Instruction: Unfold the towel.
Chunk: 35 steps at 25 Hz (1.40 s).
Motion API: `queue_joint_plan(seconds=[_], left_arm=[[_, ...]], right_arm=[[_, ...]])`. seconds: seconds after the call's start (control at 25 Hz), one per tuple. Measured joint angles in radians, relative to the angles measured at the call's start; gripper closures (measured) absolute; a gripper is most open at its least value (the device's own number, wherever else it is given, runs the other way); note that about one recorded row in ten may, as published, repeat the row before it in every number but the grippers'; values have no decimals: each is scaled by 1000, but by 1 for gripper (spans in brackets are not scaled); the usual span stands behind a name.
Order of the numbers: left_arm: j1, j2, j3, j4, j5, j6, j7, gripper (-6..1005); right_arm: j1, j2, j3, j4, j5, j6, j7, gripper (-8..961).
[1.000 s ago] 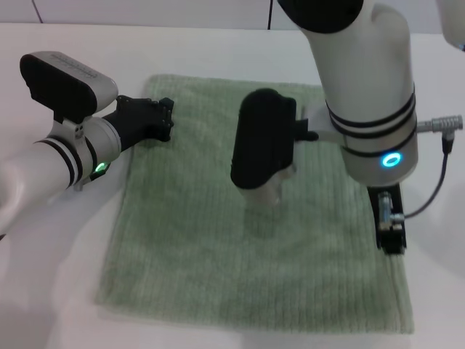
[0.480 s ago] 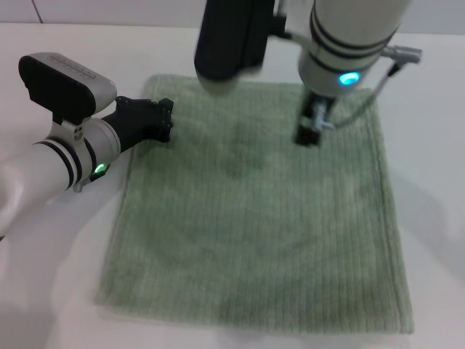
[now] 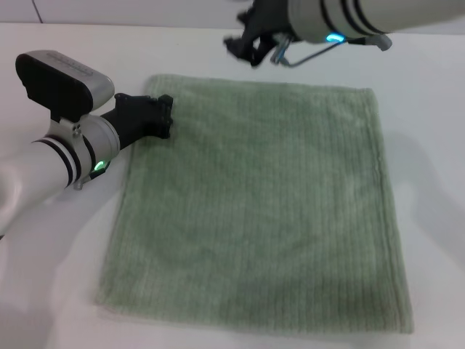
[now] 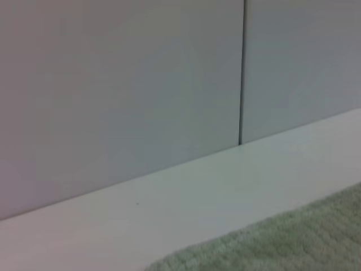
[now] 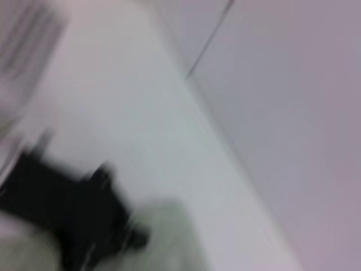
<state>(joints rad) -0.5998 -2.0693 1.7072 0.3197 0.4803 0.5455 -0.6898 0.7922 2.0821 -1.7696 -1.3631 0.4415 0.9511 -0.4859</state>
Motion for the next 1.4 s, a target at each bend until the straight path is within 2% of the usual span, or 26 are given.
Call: queue_joint_plan(seconds=[0.16, 0.36, 0.6, 0.72, 0.8, 0.84, 0.92, 1.2, 1.4], left_arm=[[25, 1, -9, 44, -3, 2, -9, 1001], [56, 5, -55, 97, -4, 26, -31, 1001], [89, 9, -161, 106, -3, 120, -75, 1000], [104, 9, -204, 106, -3, 161, -83, 1000], [127, 7, -292, 103, -4, 239, -88, 1001], [130, 6, -306, 101, -3, 249, -89, 1001], [134, 6, -336, 100, -3, 274, -90, 1001], [145, 6, -395, 98, -3, 322, -46, 1001], [143, 8, -410, 98, -3, 324, -35, 1001]], right_arm=[[-100, -5, -6, 8, 53, -243, -33, 605], [-212, -2, -82, 105, 141, -667, -102, 606], [-255, 3, -218, 284, 159, -1120, -88, 606], [-256, 4, -271, 415, 176, -1370, -21, 606], [-245, 4, -303, 521, 182, -1544, 40, 606], [-238, 4, -317, 582, 183, -1625, 70, 606], [-225, 4, -339, 689, 183, -1747, 128, 606], [-206, 0, -340, 891, 175, -1971, 366, 606], [-188, -7, -329, 983, 175, -1986, 471, 606]])
